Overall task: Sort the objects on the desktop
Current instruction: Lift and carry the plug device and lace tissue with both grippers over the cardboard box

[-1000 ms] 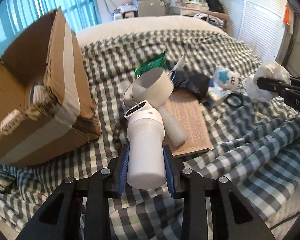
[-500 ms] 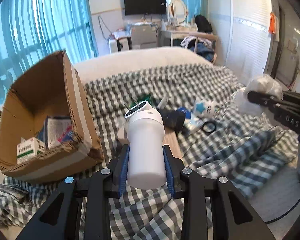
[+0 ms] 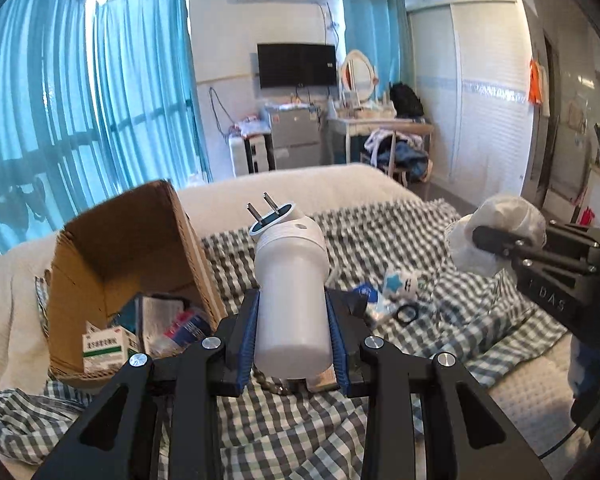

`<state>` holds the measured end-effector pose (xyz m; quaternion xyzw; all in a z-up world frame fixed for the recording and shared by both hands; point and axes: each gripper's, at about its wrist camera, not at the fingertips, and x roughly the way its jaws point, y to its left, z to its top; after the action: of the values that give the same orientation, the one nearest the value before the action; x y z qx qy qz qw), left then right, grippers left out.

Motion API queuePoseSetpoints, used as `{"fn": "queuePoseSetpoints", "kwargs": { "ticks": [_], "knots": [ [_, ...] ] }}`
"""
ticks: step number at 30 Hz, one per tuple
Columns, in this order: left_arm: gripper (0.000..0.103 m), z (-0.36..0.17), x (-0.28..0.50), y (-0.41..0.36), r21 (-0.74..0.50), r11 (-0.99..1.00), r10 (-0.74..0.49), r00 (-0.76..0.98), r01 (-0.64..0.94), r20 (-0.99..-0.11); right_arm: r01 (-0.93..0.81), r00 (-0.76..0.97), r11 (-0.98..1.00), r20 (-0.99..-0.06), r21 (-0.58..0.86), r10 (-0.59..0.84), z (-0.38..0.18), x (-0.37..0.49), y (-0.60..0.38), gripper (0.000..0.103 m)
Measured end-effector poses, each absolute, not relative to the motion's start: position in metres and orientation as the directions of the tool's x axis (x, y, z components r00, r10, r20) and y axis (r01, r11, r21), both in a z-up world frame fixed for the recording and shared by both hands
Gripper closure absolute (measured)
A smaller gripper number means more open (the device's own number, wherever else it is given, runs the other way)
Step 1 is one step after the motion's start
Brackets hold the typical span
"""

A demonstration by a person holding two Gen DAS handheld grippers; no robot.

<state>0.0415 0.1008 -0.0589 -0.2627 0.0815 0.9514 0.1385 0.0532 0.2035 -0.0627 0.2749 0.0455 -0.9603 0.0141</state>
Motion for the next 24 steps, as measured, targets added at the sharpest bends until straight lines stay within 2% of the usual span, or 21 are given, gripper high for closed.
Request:
{"fn": "queuePoseSetpoints", "kwargs": {
  "ticks": [9, 14, 24],
  "knots": [
    [0.071, -0.028, 0.054, 0.074, 0.079, -0.956, 0.228, -0.882, -0.284, -0.413, 0.083, -0.894, -0.991, -0.447, -0.106, -0.027, -0.024, 0.06, 0.161, 0.092],
    [0.071, -0.018, 0.055, 0.058, 0.079, -0.963, 0.208, -0.901, -0.256, -0.381, 0.103, -0.917, -0.989, -0.395, -0.105, -0.054, -0.008, 0.061, 0.132, 0.092],
    [0.071, -0.001, 0.051, 0.01, 0.044, -0.977, 0.185, -0.928, -0.21, -0.323, 0.152, -0.927, -0.986, -0.356, -0.073, -0.117, 0.002, 0.047, 0.082, 0.092]
  ]
}}
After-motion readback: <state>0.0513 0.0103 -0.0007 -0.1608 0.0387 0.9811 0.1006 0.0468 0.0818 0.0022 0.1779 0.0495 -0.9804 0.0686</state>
